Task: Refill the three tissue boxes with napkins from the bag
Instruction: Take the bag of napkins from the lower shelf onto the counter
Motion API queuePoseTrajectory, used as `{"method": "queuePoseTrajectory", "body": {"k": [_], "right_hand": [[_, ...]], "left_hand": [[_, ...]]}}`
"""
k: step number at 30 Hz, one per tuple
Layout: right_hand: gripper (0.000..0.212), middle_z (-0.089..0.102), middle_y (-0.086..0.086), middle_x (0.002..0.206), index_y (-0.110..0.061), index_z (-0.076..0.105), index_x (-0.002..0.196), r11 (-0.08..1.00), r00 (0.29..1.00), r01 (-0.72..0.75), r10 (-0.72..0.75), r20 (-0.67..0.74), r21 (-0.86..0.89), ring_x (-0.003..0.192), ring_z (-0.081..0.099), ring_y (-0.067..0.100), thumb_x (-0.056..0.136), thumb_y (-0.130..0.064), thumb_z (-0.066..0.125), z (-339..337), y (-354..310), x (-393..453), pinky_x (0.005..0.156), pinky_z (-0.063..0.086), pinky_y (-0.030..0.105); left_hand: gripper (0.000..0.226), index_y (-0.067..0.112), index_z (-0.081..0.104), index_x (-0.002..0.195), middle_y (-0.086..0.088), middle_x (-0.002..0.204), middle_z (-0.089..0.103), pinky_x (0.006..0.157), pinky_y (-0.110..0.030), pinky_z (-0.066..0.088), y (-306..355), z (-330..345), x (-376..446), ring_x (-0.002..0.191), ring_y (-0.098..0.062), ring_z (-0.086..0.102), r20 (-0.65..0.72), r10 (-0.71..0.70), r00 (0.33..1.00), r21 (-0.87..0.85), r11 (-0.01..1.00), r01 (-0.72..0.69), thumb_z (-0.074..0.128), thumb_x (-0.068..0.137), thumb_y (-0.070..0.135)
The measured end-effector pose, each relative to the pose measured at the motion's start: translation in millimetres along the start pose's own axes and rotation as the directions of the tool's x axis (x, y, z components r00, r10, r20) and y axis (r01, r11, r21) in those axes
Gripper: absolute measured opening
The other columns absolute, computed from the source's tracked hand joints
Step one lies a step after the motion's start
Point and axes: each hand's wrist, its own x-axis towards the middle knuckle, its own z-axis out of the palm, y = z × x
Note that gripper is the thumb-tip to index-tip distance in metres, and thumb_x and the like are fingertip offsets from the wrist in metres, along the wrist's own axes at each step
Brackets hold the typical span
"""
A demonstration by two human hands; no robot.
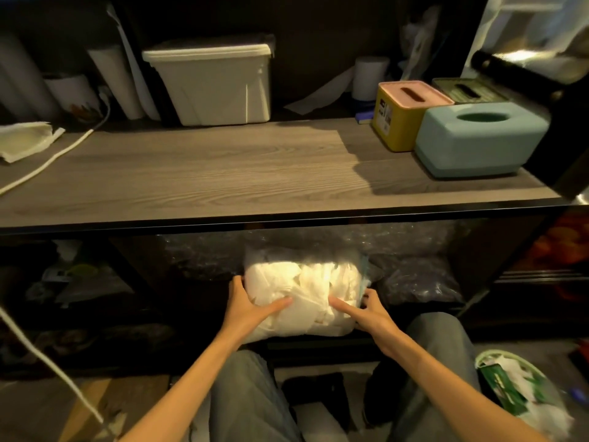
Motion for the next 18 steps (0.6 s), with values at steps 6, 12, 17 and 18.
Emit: {"method": "queuePoseTrajectory", "body": {"k": [6,12,17,18], "right_hand": [[0.088,0.065,-0.009,0.122,-0.028,0.044,0.13,0.99,0.991,0.134,-0.135,-0.021,-0.042,0.108,0.066,0.009,0.06,-0.053,0.092,-7,-24,-69,0.089,0.056,0.029],[0.086,0.064,-0.016,0.119,-0.032,0.044,0.126,0.952,0.955,0.292,-0.295,-0.022,-0.09,0.102,0.065,-0.003,0.057,-0.054,0.09,-9,-58,-121,0.072,0.054,0.015],[0.082,0.066,-0.015,0.118,-0.03,0.047,0.125,0.913,0.914,0.397,-0.402,-0.045,-0.099,0.093,0.065,-0.014,0.059,-0.049,0.09,-6,-84,-147,0.069,0.052,0.009],[0.083,0.066,-0.015,0.118,-0.029,0.047,0.127,0.907,0.908,0.412,-0.416,-0.045,-0.089,0.092,0.065,-0.014,0.059,-0.049,0.089,-5,-93,-148,0.069,0.052,0.008]], "left_hand": [[0.112,0.026,0.039,0.13,0.01,0.127,0.05,0.091,-0.031,0.053,28,-16,-65,0.113,-0.007,0.056,-0.086,0.173,0.981,-0.054,0.983,-0.178,0.098,0.039,0.055],[0.103,0.037,0.039,0.125,0.017,0.125,0.05,0.087,-0.028,0.054,59,-36,-116,0.113,-0.002,0.055,-0.148,0.302,0.942,-0.083,0.945,-0.316,0.098,0.042,0.052],[0.107,0.039,0.037,0.128,0.018,0.128,0.048,0.086,-0.024,0.052,94,-57,-145,0.116,0.001,0.053,-0.195,0.394,0.898,-0.059,0.909,-0.412,0.097,0.04,0.054],[0.107,0.038,0.037,0.128,0.019,0.128,0.047,0.087,-0.022,0.05,105,-61,-147,0.116,0.003,0.051,-0.209,0.41,0.888,-0.043,0.903,-0.427,0.096,0.041,0.053]]}}
